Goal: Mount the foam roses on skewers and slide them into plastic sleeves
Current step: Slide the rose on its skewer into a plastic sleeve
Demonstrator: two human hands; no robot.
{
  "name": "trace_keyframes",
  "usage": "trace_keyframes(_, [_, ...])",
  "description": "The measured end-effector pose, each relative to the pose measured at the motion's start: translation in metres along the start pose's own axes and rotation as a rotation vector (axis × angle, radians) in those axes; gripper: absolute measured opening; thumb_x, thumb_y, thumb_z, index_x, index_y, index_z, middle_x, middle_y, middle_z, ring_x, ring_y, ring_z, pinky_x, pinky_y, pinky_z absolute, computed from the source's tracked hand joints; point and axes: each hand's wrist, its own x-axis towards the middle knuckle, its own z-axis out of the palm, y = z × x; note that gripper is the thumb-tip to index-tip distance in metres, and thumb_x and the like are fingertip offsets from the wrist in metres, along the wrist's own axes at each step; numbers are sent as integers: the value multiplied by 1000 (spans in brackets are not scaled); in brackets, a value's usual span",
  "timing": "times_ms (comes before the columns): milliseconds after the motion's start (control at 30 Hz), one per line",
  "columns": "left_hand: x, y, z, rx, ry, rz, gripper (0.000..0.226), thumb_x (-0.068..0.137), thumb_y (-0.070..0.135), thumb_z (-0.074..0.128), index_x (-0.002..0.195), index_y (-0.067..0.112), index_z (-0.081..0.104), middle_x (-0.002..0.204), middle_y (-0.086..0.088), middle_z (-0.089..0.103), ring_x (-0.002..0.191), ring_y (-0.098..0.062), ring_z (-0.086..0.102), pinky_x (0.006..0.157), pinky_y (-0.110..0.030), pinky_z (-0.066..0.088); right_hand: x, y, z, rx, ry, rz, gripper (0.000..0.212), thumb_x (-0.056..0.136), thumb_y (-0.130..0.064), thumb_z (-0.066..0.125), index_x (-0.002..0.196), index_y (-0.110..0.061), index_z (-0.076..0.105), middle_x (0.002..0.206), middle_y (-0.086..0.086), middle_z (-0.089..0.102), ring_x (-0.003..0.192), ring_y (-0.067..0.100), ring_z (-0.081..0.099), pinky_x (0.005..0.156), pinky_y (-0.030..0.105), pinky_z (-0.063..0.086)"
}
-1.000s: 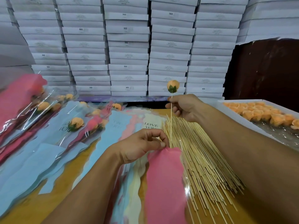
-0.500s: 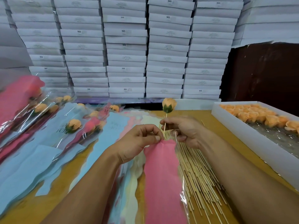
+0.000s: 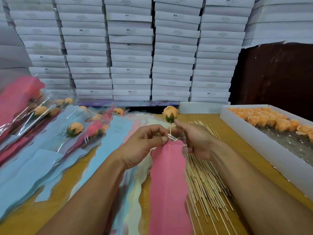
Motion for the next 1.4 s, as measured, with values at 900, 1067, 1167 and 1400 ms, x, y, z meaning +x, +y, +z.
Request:
trace_keyframes(900, [3, -5, 6, 147, 170, -13, 14, 91, 10, 70, 101, 20, 66, 81, -5, 67, 78, -15, 59, 73, -31, 46, -10, -3, -5, 23, 29, -133, 20, 103, -34, 55, 109, -20, 68, 92, 7, 71, 77, 19, 64, 71, 39, 49])
trace_keyframes(1067, [4, -4, 7, 97, 246, -7, 33, 88, 16, 75, 113, 27, 54, 78, 3, 67, 77, -10, 61, 66, -21, 47, -14, -5, -3, -66, -24, -113, 40, 100, -55, 49, 107, -21, 68, 85, 4, 70, 75, 17, 62, 67, 36, 51])
trace_keyframes(1167, [5, -4, 9, 93, 278, 13, 30, 90, 15, 73, 112, 24, 56, 76, 3, 66, 75, -11, 59, 63, -22, 46, -14, -4, -1, -112, -57, -138, 40, 98, -58, 51, 101, -23, 69, 83, -2, 69, 75, 14, 62, 68, 34, 50])
trace_keyframes(1400, [4, -4, 12, 155, 332, 41, 22, 91, 15, 72, 108, 23, 60, 77, 2, 63, 74, -11, 55, 65, -23, 46, -15, -2, 3, -146, -112, -149, 40, 80, -62, 68, 84, -23, 74, 84, -5, 70, 76, 8, 66, 58, 26, 53])
